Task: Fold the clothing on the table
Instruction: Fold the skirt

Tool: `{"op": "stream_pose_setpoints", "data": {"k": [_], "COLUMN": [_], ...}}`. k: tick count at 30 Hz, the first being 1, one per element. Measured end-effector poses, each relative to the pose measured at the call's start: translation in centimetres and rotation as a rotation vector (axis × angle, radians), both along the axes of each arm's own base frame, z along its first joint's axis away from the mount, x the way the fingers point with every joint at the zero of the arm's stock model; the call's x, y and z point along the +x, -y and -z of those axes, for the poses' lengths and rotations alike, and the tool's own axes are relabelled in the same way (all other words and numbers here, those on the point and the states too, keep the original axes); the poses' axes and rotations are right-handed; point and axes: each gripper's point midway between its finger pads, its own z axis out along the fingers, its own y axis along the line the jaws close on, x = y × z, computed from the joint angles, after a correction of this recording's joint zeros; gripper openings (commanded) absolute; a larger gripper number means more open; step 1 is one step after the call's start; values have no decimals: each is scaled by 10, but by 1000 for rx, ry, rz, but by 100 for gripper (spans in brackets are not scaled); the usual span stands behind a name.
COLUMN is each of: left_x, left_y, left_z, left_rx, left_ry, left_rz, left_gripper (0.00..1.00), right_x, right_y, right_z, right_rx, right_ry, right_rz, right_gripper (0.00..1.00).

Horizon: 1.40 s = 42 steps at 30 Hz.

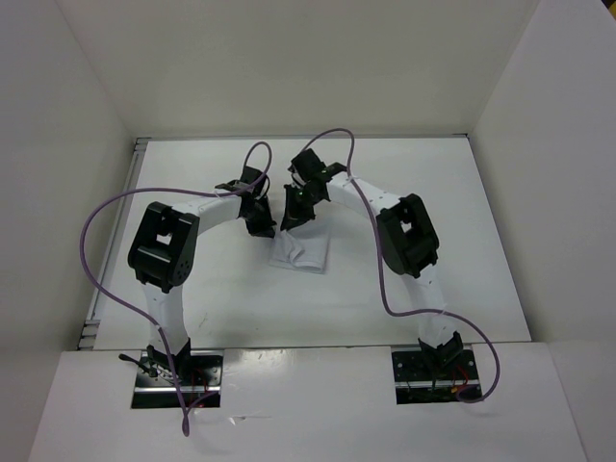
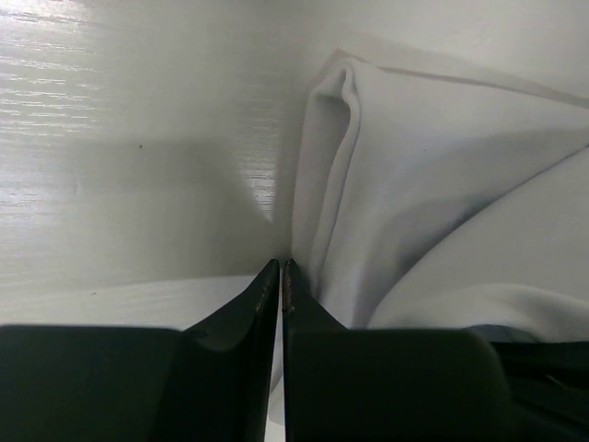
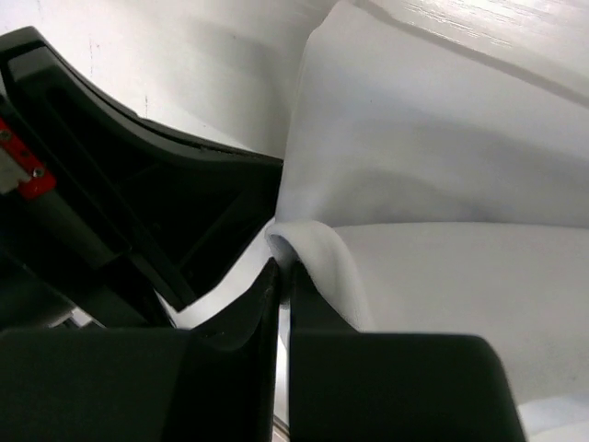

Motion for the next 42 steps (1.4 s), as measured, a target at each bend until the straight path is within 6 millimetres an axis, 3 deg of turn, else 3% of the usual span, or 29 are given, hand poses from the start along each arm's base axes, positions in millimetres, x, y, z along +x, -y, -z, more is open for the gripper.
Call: {"op": "stream_pose_setpoints", "data": {"k": [4,6,8,9,15,19,21,24,27,29,32,34,37,39,42], "left_x": [0,0,0,-1,0,5,8,17,15,5,-11,-17,-14,-13,-2], "left_y": [0,0,0,0,-18,-37,-42,-31,3,27,64,90,117,122,110], "left_z": [0,0,0,0,-2,-24,-46,-88,-127,-143,-156,-158,-143,-120,-91], "left_rx": [2,1,0,0,21,35,40,13,-80,-155,-254,-312,-349,-342,-319], "left_ry": [1,1,1,0,-9,25,67,156,240,260,266,252,230,180,122], "left_rz": [7,8,9,10,-6,-46,-42,6,132,233,397,494,577,576,525], "left_gripper": [9,9,9,9,13,14,14,14,13,14,19,20,16,15,13], "right_x": [0,-2,-4,-6,-9,-12,-9,4,23,34,42,36,20,13,6], "right_y": [-6,-8,-10,-12,-27,-31,-26,-4,41,71,114,127,136,139,142], "right_z": [4,5,6,4,-9,-41,-69,-115,-151,-158,-145,-125,-93,-83,-83], "right_rx": [0,0,2,13,121,189,202,204,193,163,89,42,-15,-35,-41], "right_ry": [-7,-13,-20,-26,-47,-27,26,140,238,271,267,228,153,123,117], "right_rz": [-3,-2,-1,-8,-28,-35,-19,39,151,229,337,365,370,372,375], "right_gripper": [3,19,24,34,38,35,30,14,7,7,7,7,7,7,8]}}
